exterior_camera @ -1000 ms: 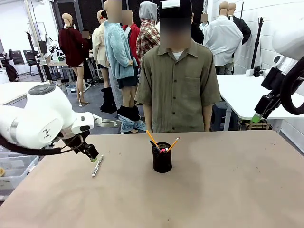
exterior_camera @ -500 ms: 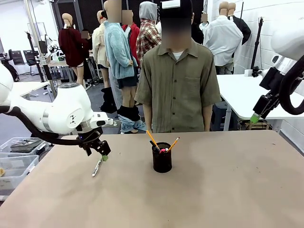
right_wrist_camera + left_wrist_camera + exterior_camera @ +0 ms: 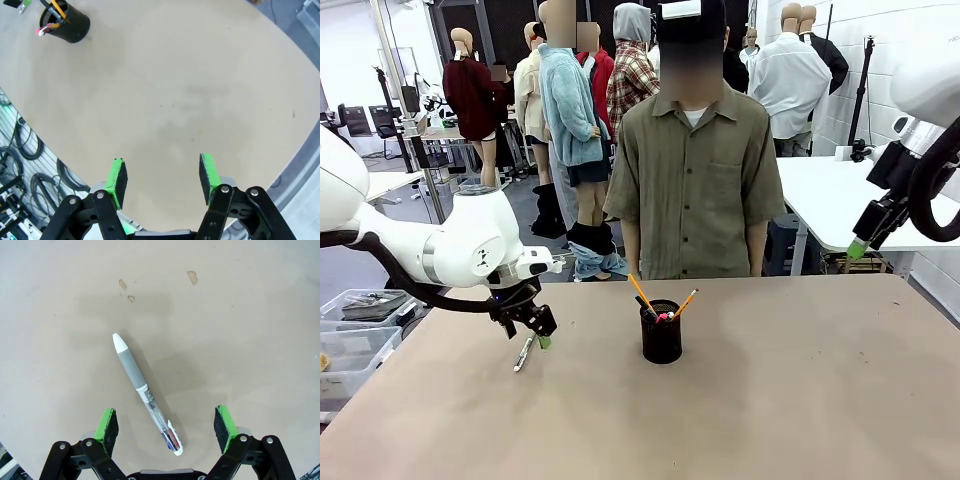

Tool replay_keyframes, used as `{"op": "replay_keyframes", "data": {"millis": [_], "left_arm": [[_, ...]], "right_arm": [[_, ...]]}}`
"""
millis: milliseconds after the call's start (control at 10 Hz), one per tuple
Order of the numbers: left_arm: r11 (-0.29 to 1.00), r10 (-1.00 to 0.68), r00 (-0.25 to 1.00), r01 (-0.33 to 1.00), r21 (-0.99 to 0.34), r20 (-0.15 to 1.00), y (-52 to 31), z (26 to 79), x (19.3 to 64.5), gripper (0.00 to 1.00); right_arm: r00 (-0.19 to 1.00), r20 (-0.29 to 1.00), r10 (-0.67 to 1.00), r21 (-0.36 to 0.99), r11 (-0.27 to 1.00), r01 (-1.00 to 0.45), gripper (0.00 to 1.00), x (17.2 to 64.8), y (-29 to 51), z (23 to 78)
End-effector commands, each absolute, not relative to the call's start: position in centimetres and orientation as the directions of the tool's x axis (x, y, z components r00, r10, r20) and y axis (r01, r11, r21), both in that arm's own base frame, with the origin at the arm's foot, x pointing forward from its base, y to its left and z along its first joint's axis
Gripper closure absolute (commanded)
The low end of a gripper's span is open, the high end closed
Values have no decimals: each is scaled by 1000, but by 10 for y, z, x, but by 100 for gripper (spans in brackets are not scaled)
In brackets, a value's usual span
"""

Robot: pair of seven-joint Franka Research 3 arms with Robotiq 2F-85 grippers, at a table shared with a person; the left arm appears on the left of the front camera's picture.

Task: Place the pens into the pen holder.
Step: Pick up a writing instrument from the table and place it into the Pen holder.

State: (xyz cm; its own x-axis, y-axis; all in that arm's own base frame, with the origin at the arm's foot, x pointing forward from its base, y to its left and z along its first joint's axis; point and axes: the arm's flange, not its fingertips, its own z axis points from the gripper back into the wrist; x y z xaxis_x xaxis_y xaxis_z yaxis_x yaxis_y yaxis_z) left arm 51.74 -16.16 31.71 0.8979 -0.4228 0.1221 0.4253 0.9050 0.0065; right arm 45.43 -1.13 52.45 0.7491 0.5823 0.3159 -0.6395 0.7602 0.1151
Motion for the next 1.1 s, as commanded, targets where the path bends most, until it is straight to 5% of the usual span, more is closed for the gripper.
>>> {"op": "replay_keyframes", "data": {"millis": [0, 200, 600, 700, 1000], "left_arm": [[915, -402, 909, 403, 11, 109, -164, 314, 521, 0], [919, -393, 914, 394, 10, 106, -161, 305, 523, 11], [912, -408, 906, 409, 21, 115, -156, 304, 520, 90], [910, -413, 904, 413, 27, 110, -156, 303, 521, 100], [907, -421, 901, 421, 22, 108, -155, 302, 520, 100]], "right_arm": [[754, 323, 573, 108, 769, -631, 28, 453, -10, 521], [754, 323, 573, 108, 769, -631, 28, 453, -10, 521], [754, 323, 573, 108, 769, -631, 28, 453, -10, 521], [754, 323, 573, 108, 769, -631, 28, 453, -10, 521], [754, 323, 573, 108, 769, -631, 28, 453, -10, 521]]}}
